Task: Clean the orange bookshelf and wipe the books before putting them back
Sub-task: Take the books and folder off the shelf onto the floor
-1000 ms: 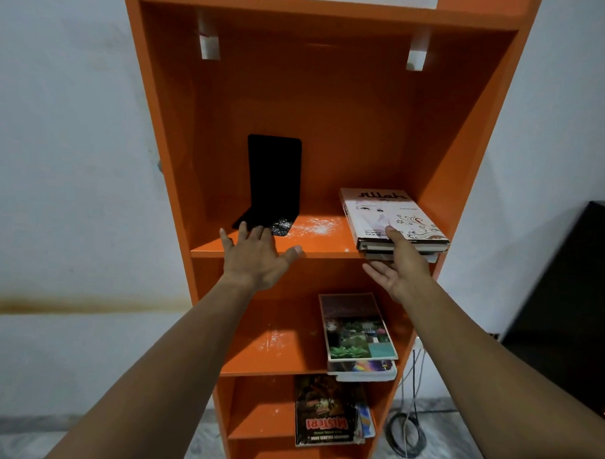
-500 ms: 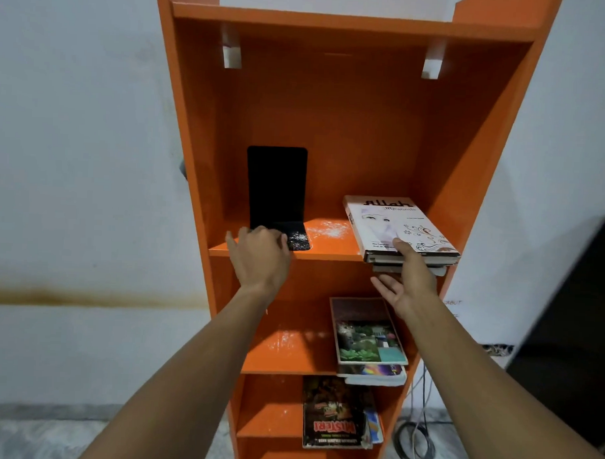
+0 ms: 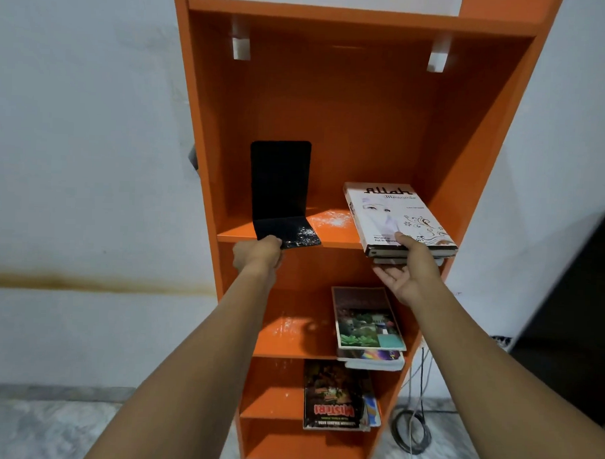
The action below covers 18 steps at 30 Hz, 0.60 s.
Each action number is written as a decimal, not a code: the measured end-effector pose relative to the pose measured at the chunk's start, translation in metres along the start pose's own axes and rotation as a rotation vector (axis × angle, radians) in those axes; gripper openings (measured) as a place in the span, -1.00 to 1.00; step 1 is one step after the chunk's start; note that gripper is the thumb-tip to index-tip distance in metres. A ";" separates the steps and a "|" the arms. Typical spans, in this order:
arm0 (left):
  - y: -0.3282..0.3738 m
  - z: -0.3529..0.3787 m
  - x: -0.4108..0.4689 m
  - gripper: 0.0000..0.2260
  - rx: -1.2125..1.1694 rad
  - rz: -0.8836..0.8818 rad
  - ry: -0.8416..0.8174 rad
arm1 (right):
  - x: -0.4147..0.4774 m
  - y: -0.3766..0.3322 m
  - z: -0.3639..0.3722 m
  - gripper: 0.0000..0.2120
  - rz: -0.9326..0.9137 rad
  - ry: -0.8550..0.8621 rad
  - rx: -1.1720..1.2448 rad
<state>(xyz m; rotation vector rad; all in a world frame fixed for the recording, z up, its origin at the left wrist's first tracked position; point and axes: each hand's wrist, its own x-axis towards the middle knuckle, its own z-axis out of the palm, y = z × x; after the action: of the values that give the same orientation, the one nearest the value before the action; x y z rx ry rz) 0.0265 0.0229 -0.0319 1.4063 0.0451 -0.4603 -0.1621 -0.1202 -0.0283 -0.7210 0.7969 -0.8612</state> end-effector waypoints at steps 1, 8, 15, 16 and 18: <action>-0.001 -0.005 -0.006 -0.87 -0.007 -0.005 -0.034 | -0.003 0.001 -0.003 -0.48 0.008 -0.010 0.009; -0.041 -0.055 -0.062 -0.98 -0.027 0.070 -0.244 | -0.058 0.040 -0.040 -0.52 0.077 -0.068 0.094; -0.124 -0.109 -0.109 -0.96 0.079 0.010 -0.234 | -0.135 0.101 -0.104 -0.53 0.100 -0.044 0.093; -0.141 -0.118 -0.112 -0.98 0.094 -0.024 -0.224 | -0.145 0.111 -0.114 -0.53 0.136 -0.029 0.073; -0.171 -0.137 -0.111 -0.99 0.116 -0.097 -0.218 | -0.154 0.135 -0.136 -0.57 0.233 0.007 0.036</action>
<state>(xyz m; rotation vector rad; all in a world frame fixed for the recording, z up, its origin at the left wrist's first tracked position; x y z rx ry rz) -0.0996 0.1695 -0.1835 1.4640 -0.0919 -0.7038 -0.2890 0.0448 -0.1593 -0.5809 0.8514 -0.6662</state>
